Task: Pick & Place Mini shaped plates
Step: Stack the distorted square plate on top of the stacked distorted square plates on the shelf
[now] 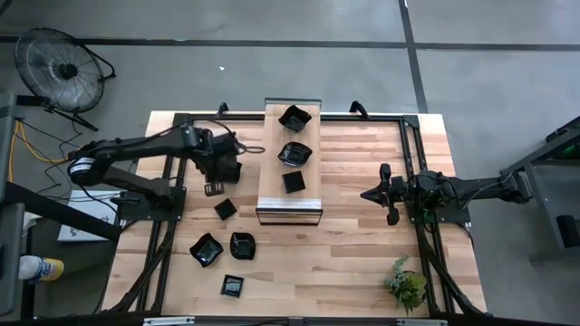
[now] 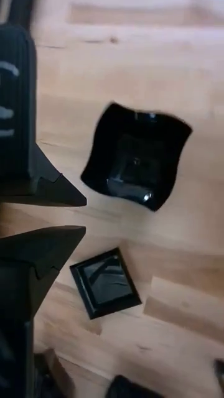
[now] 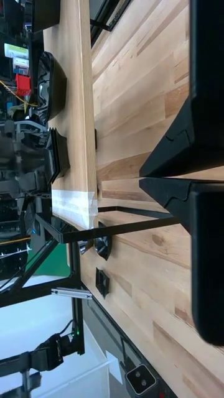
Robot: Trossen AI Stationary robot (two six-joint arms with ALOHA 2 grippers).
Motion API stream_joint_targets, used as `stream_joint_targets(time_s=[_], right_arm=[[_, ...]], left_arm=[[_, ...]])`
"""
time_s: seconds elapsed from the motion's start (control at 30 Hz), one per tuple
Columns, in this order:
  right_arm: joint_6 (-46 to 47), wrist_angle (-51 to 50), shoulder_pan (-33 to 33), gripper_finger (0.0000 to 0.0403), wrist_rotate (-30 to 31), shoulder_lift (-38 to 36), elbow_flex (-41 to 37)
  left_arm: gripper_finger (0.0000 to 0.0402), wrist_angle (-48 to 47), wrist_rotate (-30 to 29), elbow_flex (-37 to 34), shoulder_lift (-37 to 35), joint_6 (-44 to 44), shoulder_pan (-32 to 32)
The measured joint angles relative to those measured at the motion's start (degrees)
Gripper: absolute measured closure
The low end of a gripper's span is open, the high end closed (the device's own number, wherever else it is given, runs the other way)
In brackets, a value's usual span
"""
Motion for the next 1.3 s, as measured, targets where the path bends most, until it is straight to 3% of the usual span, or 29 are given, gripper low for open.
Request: stream_joint_targets(time_s=[0.17, 0.37, 0.77, 1.13, 1.3], right_arm=[[0.0, 0.01, -0.01, 0.0398, 0.0, 0.0, 0.0], [0.0, 0.01, -0.01, 0.0395, 0.02, 0.0, 0.0], [-0.01, 0.01, -0.01, 0.0395, 0.01, 0.0, 0.0], [-0.02, 0.02, -0.02, 0.0395, 0.02, 0.0, 0.0], [0.0, 0.02, -0.02, 0.0394, 0.02, 0.0, 0.0]], left_arm=[[0.0346, 5.73, -0.39, -3.4, -0.14, 6.78, -1.51], [0.0347, 9.87, -5.07, -5.18, -2.89, 12.87, -4.12], [0.0347, 10.57, -18.1, -5.76, -6.09, 12.76, -10.95], [0.0347, 18.52, -14.4, -10.74, -6.49, 12.47, -11.89], [0.0347, 17.1, -19.26, -10.76, -6.49, 15.69, -11.85]])
